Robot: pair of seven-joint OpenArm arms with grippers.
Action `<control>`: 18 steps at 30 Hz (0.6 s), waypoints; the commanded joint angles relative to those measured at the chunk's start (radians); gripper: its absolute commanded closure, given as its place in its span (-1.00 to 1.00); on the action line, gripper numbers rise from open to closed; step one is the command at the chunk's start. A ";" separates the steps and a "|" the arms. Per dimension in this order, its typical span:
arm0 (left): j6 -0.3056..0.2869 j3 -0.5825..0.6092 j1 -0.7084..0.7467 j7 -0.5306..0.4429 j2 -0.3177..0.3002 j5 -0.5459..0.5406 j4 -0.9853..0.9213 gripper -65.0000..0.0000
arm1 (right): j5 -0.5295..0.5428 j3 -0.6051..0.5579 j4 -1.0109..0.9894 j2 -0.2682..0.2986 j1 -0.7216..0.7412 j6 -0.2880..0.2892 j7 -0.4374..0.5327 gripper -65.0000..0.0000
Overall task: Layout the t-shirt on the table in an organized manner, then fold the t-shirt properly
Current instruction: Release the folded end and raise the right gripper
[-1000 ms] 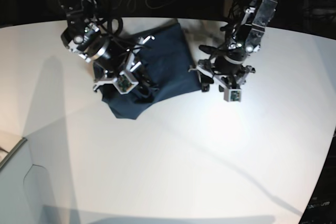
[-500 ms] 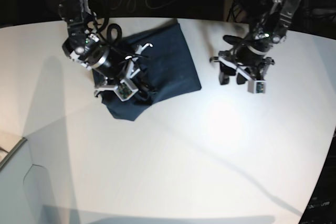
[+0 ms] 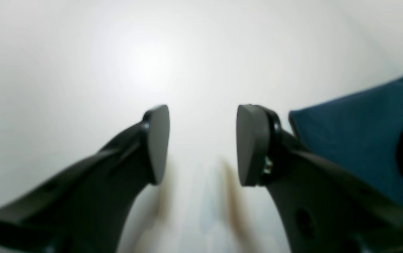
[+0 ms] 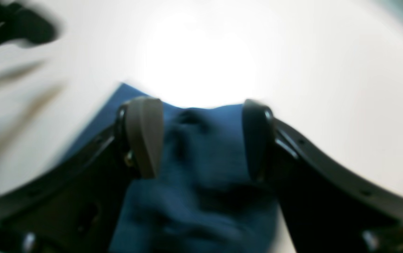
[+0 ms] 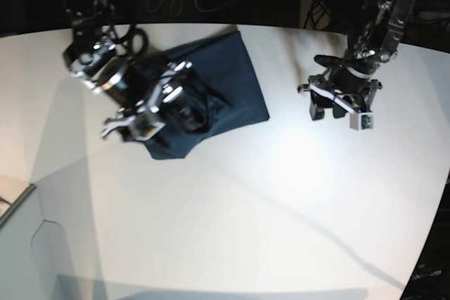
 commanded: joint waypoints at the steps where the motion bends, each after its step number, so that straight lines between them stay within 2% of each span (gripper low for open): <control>1: -0.001 -0.008 -0.006 -0.020 -0.011 -0.007 0.015 0.09 | 0.014 0.032 0.018 0.006 0.013 0.014 0.019 -0.11; 6: -0.001 -0.020 -0.004 -0.018 -0.014 -0.007 0.015 0.09 | 0.014 0.164 -0.063 0.021 0.110 0.014 -0.004 -0.11; 12: -0.001 -0.021 0.016 -0.020 -0.016 -0.001 0.019 0.09 | 0.011 0.245 -0.206 0.039 0.194 0.014 -0.036 -0.11; 15: -0.001 -0.021 0.020 -0.020 -0.016 -0.003 0.019 0.09 | 0.011 0.233 -0.239 0.052 0.182 0.014 -0.036 -0.11; 18: -0.001 -0.044 0.033 -0.020 -0.016 0.000 0.019 0.09 | 0.011 0.146 -0.236 0.053 0.134 0.014 -0.032 -0.11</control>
